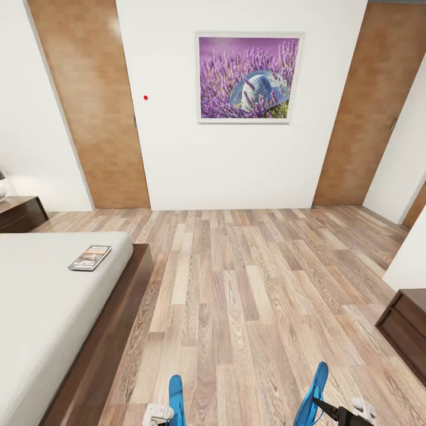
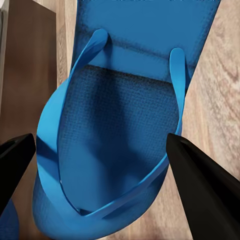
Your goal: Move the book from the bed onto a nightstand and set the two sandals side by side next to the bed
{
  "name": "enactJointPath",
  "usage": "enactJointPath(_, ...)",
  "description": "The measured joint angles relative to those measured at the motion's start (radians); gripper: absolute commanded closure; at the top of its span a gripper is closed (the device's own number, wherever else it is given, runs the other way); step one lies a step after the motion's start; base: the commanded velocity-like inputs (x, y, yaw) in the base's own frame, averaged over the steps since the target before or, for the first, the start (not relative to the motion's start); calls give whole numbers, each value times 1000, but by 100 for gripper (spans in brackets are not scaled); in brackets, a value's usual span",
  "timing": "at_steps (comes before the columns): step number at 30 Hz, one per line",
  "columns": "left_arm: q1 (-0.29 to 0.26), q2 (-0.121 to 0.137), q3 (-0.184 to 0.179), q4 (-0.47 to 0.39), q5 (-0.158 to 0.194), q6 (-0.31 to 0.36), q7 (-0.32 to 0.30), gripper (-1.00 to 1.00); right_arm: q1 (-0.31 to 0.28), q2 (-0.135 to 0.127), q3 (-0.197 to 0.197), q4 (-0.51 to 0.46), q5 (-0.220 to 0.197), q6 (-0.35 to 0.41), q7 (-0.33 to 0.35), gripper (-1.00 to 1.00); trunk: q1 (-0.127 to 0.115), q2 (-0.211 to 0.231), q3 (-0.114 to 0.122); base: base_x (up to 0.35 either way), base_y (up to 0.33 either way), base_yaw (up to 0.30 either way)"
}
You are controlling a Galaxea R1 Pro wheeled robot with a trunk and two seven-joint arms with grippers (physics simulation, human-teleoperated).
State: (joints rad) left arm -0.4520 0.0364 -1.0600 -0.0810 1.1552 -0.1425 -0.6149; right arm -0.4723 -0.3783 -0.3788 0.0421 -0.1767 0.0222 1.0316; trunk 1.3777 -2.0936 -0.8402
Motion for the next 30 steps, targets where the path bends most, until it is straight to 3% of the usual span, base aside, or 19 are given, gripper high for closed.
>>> enactJointPath(16, 0, 1, 0, 0, 0, -6, 5, 100, 0, 0, -1, 0, 0, 0, -4, 100, 0, 0, 0, 69, 0, 0)
enactJointPath(20, 0, 0, 24, 0, 0, -65, 68, 100, 0, 0, -1, 0, 0, 0, -5, 100, 0, 0, 0, 0, 0, 0)
enactJointPath(23, 0, -5, 59, 0, -4, -113, 200, 100, 0, 0, -1, 0, 0, 0, -7, 100, 0, 0, 0, 0, 0, 0)
enactJointPath(30, 0, -6, 55, 0, -9, -121, 225, 100, 0, 0, -1, 0, -1, 0, -8, 100, 0, 0, 0, 0, 0, 0)
